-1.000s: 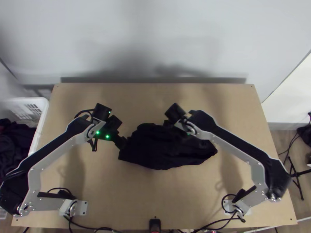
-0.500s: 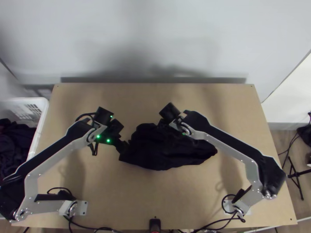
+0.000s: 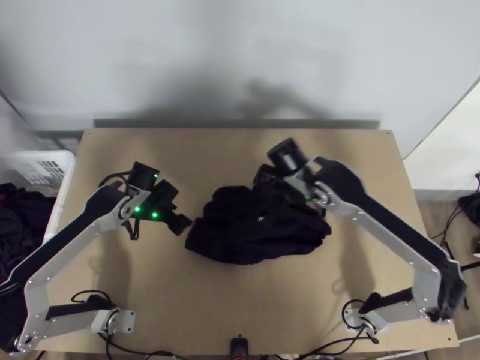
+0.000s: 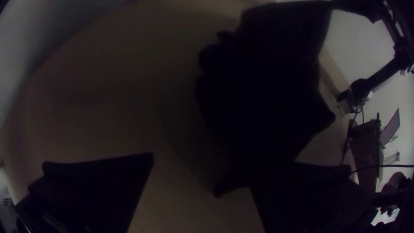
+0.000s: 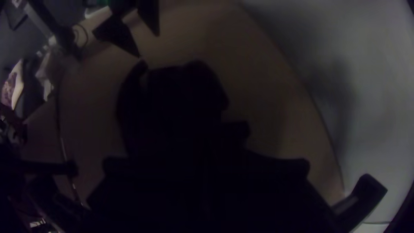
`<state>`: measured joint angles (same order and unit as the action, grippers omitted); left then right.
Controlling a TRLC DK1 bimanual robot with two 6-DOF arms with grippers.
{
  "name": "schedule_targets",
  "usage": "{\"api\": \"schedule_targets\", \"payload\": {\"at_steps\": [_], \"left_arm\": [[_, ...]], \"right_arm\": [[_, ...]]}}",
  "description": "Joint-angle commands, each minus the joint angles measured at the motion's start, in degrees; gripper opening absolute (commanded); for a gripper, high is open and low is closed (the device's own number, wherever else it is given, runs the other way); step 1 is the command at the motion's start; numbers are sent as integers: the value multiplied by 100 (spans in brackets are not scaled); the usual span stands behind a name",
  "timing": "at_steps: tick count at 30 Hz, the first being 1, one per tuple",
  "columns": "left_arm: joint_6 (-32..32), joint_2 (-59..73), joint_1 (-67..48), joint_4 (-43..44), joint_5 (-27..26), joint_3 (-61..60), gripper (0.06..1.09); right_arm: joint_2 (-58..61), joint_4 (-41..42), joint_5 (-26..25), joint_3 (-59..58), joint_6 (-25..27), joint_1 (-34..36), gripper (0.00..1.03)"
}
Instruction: Fold the t-shirt
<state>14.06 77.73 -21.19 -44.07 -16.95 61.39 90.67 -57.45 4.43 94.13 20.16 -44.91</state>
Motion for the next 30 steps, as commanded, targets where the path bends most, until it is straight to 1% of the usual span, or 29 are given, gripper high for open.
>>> {"api": "schedule_targets", "payload": {"at_steps": [1, 4, 8, 11, 14, 16, 17, 20, 22, 24, 25, 27, 28, 30], "left_arm": [[158, 14, 467, -31, -10, 67, 104], [193, 66, 563, -31, -10, 119, 104], [228, 137, 555, -31, -10, 154, 104], [237, 207, 537, -13, -10, 181, 104], [228, 304, 475, 4, -19, 251, 104], [211, 392, 388, 22, -19, 295, 104], [202, 436, 335, 30, -10, 321, 104], [176, 567, 221, 48, -10, 436, 104], [167, 611, 168, 48, -10, 515, 104], [158, 647, 124, 48, -10, 550, 104], [158, 673, 89, 48, -10, 559, 104], [158, 708, 10, 48, -10, 559, 104], [158, 708, -26, 48, -10, 568, 104], [140, 699, -34, 48, -10, 568, 104]], "right_arm": [[-261, -100, -12, 1292, -74, 298, 3], [-164, -135, -82, 2250, -83, 676, 3], [3, -407, -126, 3279, -83, 1001, 3], [-23, -539, -346, 3709, -135, 1063, 3], [-252, -697, -381, 3665, -241, 1186, 3], [-357, -1040, -372, 3340, -241, 1274, 3], [-489, -1075, -372, 2954, -250, 1388, 3], [-964, -996, -364, 1653, -109, 1766, 3], [-1140, -952, -276, 950, -39, 1792, 3], [-1280, -961, 23, 264, 40, 1757, 3], [-1315, -970, 164, -96, 75, 1634, 3], [-1368, -979, 225, -817, 155, 1274, 3], [-1342, -1119, 463, -1098, 163, 1063, 3], [-1263, -1682, 1298, -1599, 216, 535, 3]]}}
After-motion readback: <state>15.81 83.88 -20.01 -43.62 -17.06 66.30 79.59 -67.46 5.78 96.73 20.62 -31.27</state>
